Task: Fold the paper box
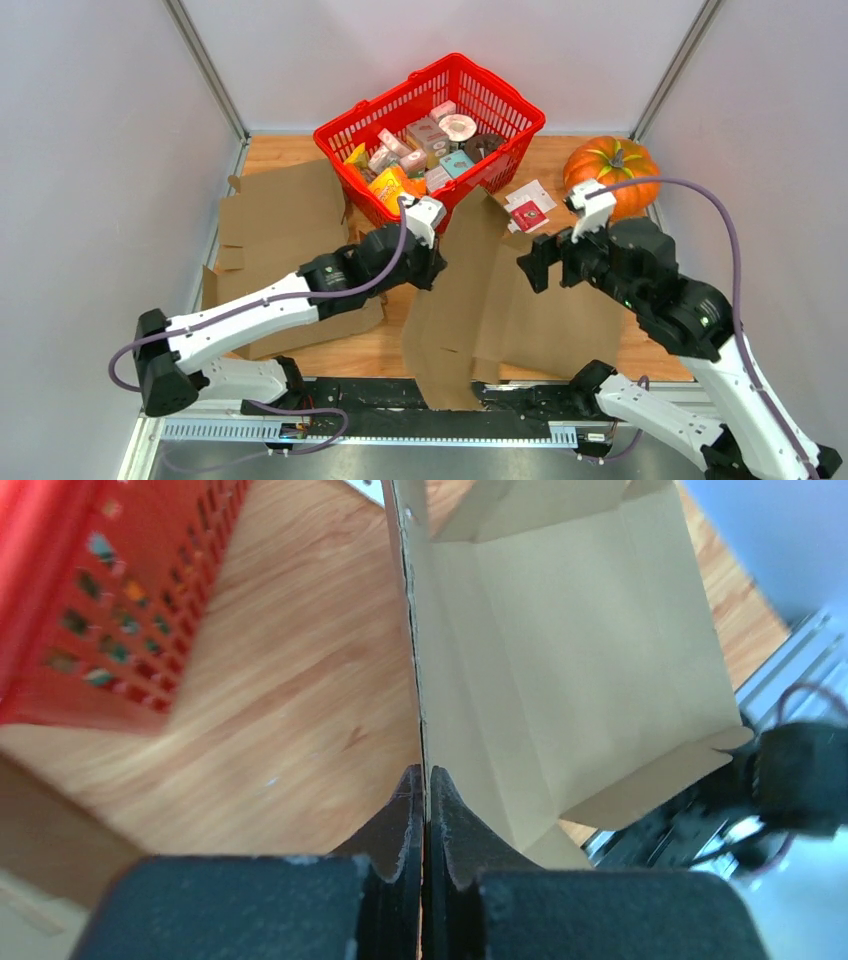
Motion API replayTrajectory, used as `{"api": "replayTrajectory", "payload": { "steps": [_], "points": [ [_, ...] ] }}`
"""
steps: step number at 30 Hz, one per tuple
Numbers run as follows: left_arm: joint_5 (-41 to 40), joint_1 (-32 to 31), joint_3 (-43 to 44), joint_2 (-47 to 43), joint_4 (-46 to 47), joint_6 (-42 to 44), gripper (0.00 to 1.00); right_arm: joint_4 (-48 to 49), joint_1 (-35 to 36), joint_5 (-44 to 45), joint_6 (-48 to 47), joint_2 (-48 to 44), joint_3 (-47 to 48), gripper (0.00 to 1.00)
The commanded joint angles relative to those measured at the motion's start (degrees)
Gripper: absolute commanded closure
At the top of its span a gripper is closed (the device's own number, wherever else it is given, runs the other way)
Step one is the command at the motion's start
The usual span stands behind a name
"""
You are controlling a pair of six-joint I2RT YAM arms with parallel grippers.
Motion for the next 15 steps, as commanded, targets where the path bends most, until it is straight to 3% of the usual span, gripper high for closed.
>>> {"api": "replayTrajectory", "payload": {
  "steps": [1, 6, 10, 11, 15],
  "points": [
    [11.44, 1.92, 6.81, -6.05, -23.07, 21.35, 1.00, 6.28, 0.06, -5.46, -10.35, 7.29, 6.20, 0.00],
    [17.84, 7.37, 9.02, -12.19, -29.35, 28.75, 1.00, 12.77, 0.06, -17.85, -17.21, 15.38, 10.95, 0.00],
    [23.45, 8.51, 10.16, -15.46, -32.15, 31.66, 1.00, 18.05, -1.25, -24.61, -18.89, 22.40, 15.51, 0.02],
    [24.26, 8.60, 11.03, -15.81, -32.95, 32.19, 1.00, 19.10, -1.86, -29.94, -19.15, 23.38, 16.39, 0.04],
    [26.28, 8.86, 13.06, -16.78, -37.69, 34.74, 1.00, 18.59, -1.96, -37.02, -20.91, 27.08, 21.57, 0.07]
  ]
}}
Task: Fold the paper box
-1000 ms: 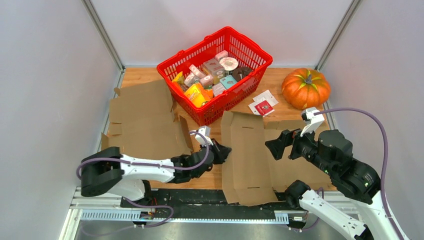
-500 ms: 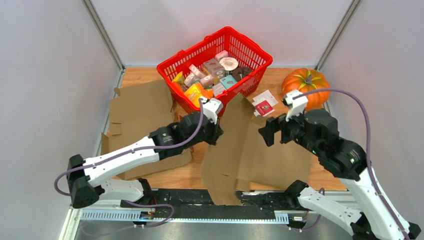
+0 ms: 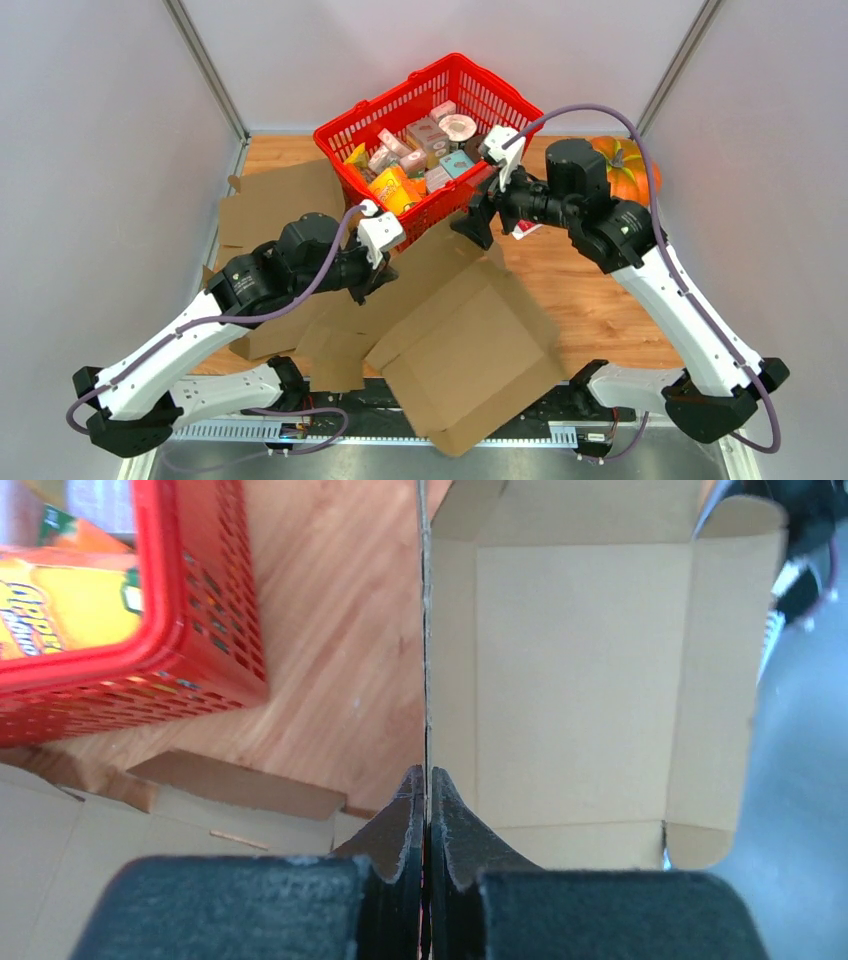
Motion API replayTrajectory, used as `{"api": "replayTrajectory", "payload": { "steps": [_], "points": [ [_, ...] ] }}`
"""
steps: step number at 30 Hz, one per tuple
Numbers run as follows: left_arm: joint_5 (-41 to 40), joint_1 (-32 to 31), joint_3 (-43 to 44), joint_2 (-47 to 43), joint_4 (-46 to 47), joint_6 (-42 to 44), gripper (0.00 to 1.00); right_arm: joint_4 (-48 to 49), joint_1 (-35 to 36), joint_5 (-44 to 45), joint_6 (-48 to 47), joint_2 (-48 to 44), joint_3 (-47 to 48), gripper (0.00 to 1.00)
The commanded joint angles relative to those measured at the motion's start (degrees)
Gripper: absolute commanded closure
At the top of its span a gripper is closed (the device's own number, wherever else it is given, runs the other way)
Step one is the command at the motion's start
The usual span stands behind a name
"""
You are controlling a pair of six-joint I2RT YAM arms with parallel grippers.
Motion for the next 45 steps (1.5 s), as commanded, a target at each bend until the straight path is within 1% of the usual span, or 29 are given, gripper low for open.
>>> {"api": "replayTrajectory", "payload": {
  "steps": [1, 4, 5, 8, 11, 13, 15, 18, 19, 21, 22, 24, 25, 26, 27, 28, 29, 30, 31, 32, 34, 35, 36, 37, 38, 40, 43, 44, 45],
  "points": [
    [7.49, 0.14, 2.88, -0.34, -9.22, 6.92, 1.00, 4.47, -0.38, -12.56, -3.75, 2.14, 6.39, 0.08],
    [6.70, 0.41, 2.97, -0.08, -8.53, 7.45, 1.00, 5.52, -0.38, -17.38, -2.09, 2.50, 5.44, 0.15],
    [6.70, 0.50, 3.40, 0.18, -8.17, 7.45, 1.00, 6.22, -0.30, -18.01, -1.65, 2.41, 4.82, 0.21],
    [6.61, 0.85, 6.03, 2.46, -7.91, 7.36, 1.00, 5.52, -0.38, -21.78, -0.76, 1.36, 2.19, 0.27],
    [6.17, 2.08, 9.54, 5.45, -8.35, 7.62, 1.00, 6.14, -0.30, -21.28, -1.82, -1.36, -1.94, 0.24],
    [7.13, 3.30, 11.66, 8.17, -9.14, 7.71, 1.00, 6.05, -0.38, -20.83, -3.04, -1.63, -2.91, 0.19],
    [9.58, 4.19, 14.73, 10.98, -10.01, 9.28, 1.00, 5.09, -0.30, -20.84, -4.10, -0.32, -2.22, 0.18],
    [10.48, 4.19, 19.04, 14.06, -11.68, 12.36, 1.00, 2.19, -0.65, -17.23, -6.03, 3.37, 1.46, 0.30],
    [10.30, 4.28, 20.18, 14.94, -12.12, 12.98, 1.00, 1.66, -0.74, -18.10, -6.65, 4.33, 2.00, 0.38],
    [10.65, 4.71, 23.52, 17.22, -13.87, 15.26, 1.00, 3.49, -2.40, -19.86, -6.22, 4.43, 2.18, 0.47],
    [10.83, 4.89, 25.80, 17.93, -14.49, 15.79, 1.00, 4.81, -3.71, -20.30, -5.87, 4.78, 2.18, 0.61],
    [11.18, 5.94, 27.57, 19.51, -15.29, 16.76, 1.00, 4.99, -4.86, -20.04, -6.04, 5.92, 3.14, 0.81],
    [10.66, 6.21, 28.97, 19.87, -15.29, 16.85, 1.00, 5.17, -5.91, -20.30, -6.30, 6.27, 3.32, 1.00],
    [9.78, 6.73, 29.68, 20.13, -14.59, 15.46, 0.98, 5.87, -6.62, -20.39, -5.52, 6.28, 3.23, 1.00],
    [5.08, 7.43, 30.30, 19.96, -14.07, 13.88, 0.93, 6.48, -7.15, -21.00, -5.51, 5.93, 2.28, 1.00],
    [1.55, 7.88, 31.17, 19.52, -13.71, 11.78, 0.68, 7.62, -8.46, -21.36, -5.60, 5.49, 1.74, 1.00],
    [-2.58, 8.05, 30.66, 17.08, -12.66, 7.32, 0.46, 8.07, -9.34, -21.36, -5.25, 5.05, 1.30, 1.00],
    [-10.88, 8.14, 29.09, 14.88, -11.70, 5.53, 0.27, 8.07, -10.13, -21.36, -5.25, 4.09, 0.86, 1.00],
    [-13.93, 8.32, 23.07, 11.90, -10.38, 3.95, 0.26, 8.42, -12.40, -22.93, -4.81, 3.73, 0.34, 1.00],
    [-15.44, 8.49, 18.83, 5.00, -5.67, 2.54, 0.26, 9.29, -13.90, -25.21, -4.02, 3.29, -0.36, 1.00],
    [-18.69, 10.68, 8.48, -1.81, -1.07, 0.61, 0.25, 12.01, -17.76, -32.48, -1.57, 2.24, -2.38, 1.00],
    [-18.27, 12.43, 6.42, -6.62, 1.12, -1.93, 0.23, 12.98, -18.57, -33.57, -0.51, 1.97, -3.00, 1.00],
    [-16.18, 14.28, 5.26, -8.24, 1.84, -2.82, 0.22, 13.43, -19.01, -34.10, 0.28, 1.80, -3.27, 1.00],
    [-13.46, 16.04, 4.21, -9.21, 2.11, -3.36, 0.17, 13.34, -19.28, -34.63, 0.20, 1.71, -3.36, 1.00],
    [-9.17, 19.10, 4.28, -9.22, 1.94, -3.62, 0.17, 13.08, -19.37, -35.15, 0.11, 1.79, -3.36, 1.00],
    [-7.63, 20.79, 5.94, -7.12, 0.63, -3.01, 0.17, 12.90, -19.98, -36.91, 0.29, 1.88, -3.53, 1.00],
    [-8.34, 25.35, 7.97, -2.46, -1.84, -1.69, 0.17, 13.26, -20.60, -37.27, 0.82, 1.18, -3.97, 1.00],
    [-3.02, 30.59, 7.89, -1.93, -0.71, -2.30, 0.17, 13.26, -20.69, -37.36, 0.90, 1.01, -4.06, 1.00],
    [0.16, 32.91, 6.41, -2.19, 0.60, -2.65, 0.17, 13.17, -20.86, -37.53, 0.99, 0.57, -4.06, 1.00]
  ]
}}
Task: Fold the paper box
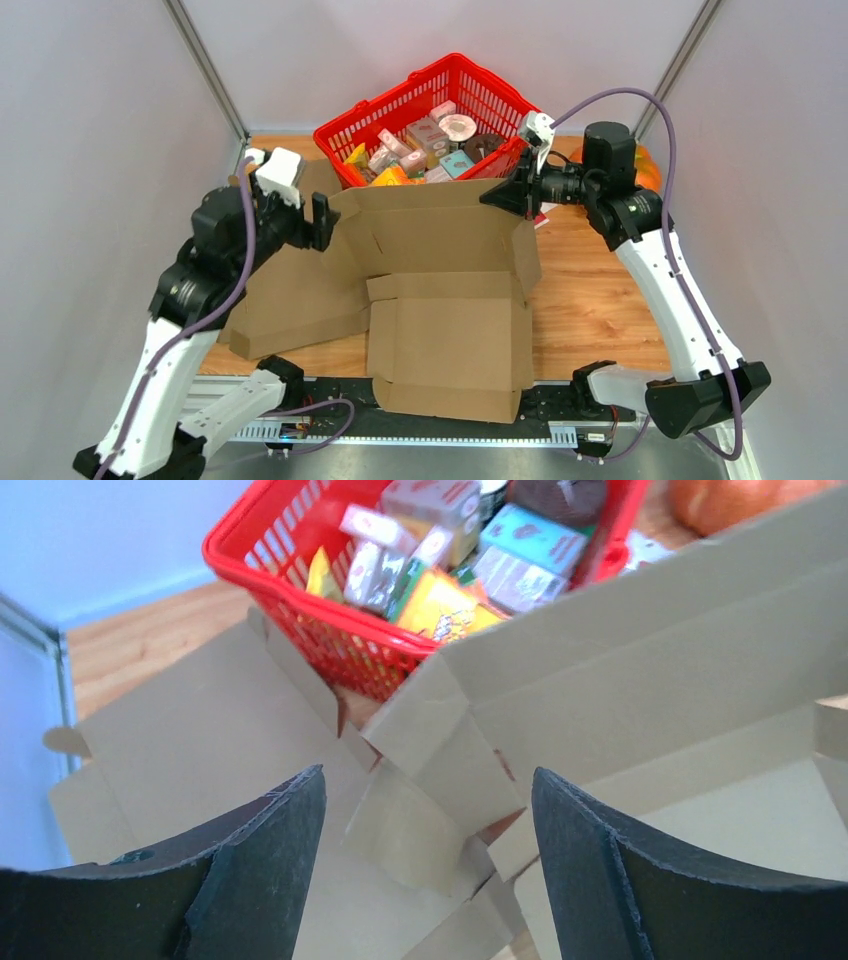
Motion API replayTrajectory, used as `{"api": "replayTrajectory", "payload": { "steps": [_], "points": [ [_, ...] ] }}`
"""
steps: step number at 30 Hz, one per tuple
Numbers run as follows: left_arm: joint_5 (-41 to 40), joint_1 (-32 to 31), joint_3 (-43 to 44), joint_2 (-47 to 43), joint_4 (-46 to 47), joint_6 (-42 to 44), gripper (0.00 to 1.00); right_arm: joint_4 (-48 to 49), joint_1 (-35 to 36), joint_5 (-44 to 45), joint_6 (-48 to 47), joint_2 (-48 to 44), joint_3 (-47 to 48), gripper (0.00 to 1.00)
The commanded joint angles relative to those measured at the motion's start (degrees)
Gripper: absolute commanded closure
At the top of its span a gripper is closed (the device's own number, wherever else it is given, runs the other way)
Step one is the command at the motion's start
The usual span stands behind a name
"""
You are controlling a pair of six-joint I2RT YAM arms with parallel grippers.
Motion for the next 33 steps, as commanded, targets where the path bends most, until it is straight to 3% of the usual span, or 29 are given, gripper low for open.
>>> {"api": "replayTrajectory", "payload": {
  "steps": [1, 2, 5, 8, 13, 14, 15, 19, 26, 33],
  "points": [
    [12.31, 10.30, -2.41, 4.72, 4.41, -2.26, 0.16, 4.21, -0.99, -3.54, 1.73, -2.89, 0.27, 1.00],
    [22.35, 12.84, -2.85, 5.67, 6.52, -1.92, 0.17, 4.38, -1.08, -3.63, 2.00, -2.98, 0.27, 1.00],
    [28.75, 16.38, -2.33, 9.36, 6.36, -1.83, 0.21, 4.73, -1.43, -3.90, 2.44, -2.80, 0.79, 1.00],
    [30.00, 16.56, -3.21, 10.95, 8.64, -1.82, 0.26, 5.09, -1.52, -5.48, 2.97, -2.63, 1.14, 1.00],
    [35.63, 16.56, -5.66, 10.26, 14.00, -4.02, 0.73, 5.44, -1.52, -3.65, 2.70, -3.24, -0.08, 0.97],
    [35.55, 16.64, -6.11, 9.56, 15.40, -4.02, 0.80, 5.61, -1.44, -2.33, 3.14, -3.42, -0.26, 0.89],
    [35.55, 16.64, -6.11, 9.38, 15.42, -3.59, 0.91, 5.79, -1.17, -0.49, 4.10, -3.85, -0.35, 0.65],
    [38.70, 16.56, -5.85, 9.46, 15.06, -0.78, 0.96, -3.04, 3.46, 10.31, -0.87, -2.02, 4.56, 0.10],
    [44.07, 16.47, -6.55, 9.81, 16.65, -0.86, 0.97, -15.74, 12.62, 20.26, -10.39, 10.88, 20.47, 0.04],
    [43.90, 16.21, -5.76, 9.90, 14.98, -0.42, 0.96, -24.24, 19.91, 25.97, -17.50, 23.38, 36.46, 0.12]
  ]
}}
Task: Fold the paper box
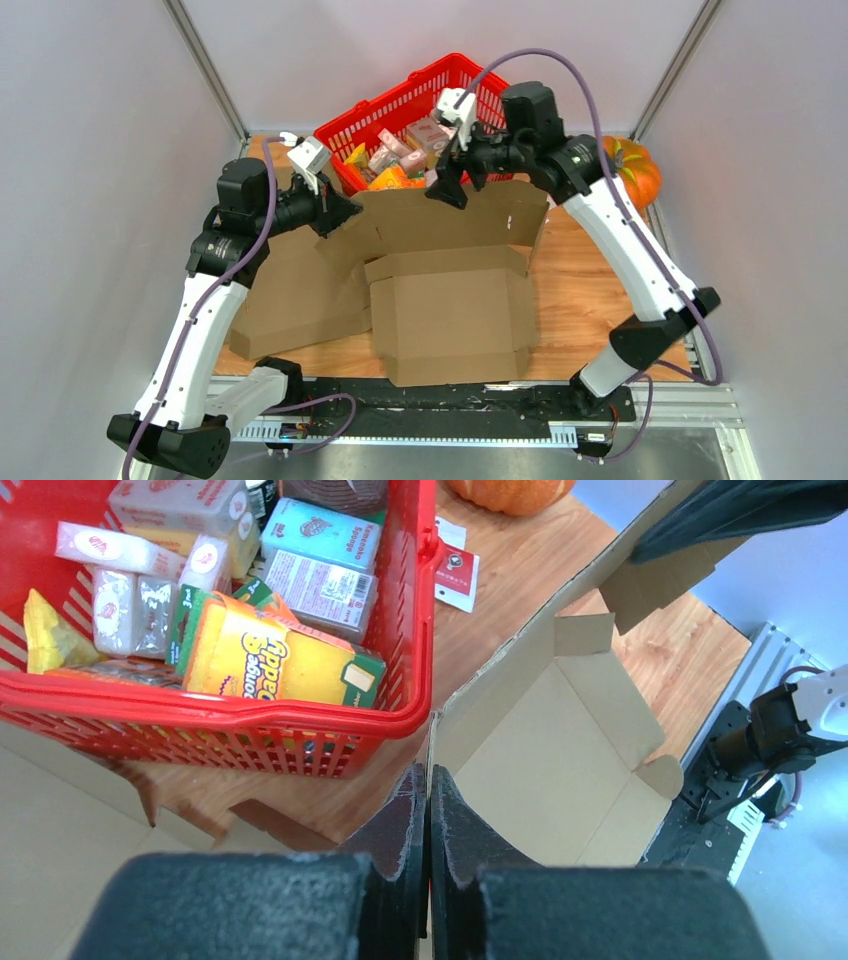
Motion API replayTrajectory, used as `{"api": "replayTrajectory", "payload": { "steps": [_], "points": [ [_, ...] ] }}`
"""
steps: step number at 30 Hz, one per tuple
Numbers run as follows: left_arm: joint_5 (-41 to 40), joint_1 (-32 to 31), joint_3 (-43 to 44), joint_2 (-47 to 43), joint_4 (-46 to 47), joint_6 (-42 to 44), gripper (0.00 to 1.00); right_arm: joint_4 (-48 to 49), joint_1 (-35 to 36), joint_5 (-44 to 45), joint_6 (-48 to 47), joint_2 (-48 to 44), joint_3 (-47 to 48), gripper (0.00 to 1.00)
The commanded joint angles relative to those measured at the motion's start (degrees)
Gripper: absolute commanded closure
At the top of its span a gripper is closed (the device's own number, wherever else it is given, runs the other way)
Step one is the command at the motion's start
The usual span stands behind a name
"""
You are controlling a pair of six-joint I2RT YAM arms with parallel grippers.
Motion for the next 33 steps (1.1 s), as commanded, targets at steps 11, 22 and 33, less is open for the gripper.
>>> {"api": "replayTrajectory", "payload": {
  "steps": [11, 22, 33],
  "points": [
    [0.72, -0.71, -0.45, -1.40, 5.74, -7.09, 0.81, -8.81, 9.05, 11.44, -6.35, 7.33, 7.32, 1.00],
    [-3.07, -10.11, -6.35, 3.33, 26.57, -21.78, 0.56, -0.45, 8.16, 2.66, -3.35, -0.86, -2.54, 1.00],
    [-6.83, -14.87, -2.82, 5.05, 21.88, -17.86, 0.52, 3.42, 1.60, -5.79, 0.33, -6.22, -7.73, 1.00]
  ]
}}
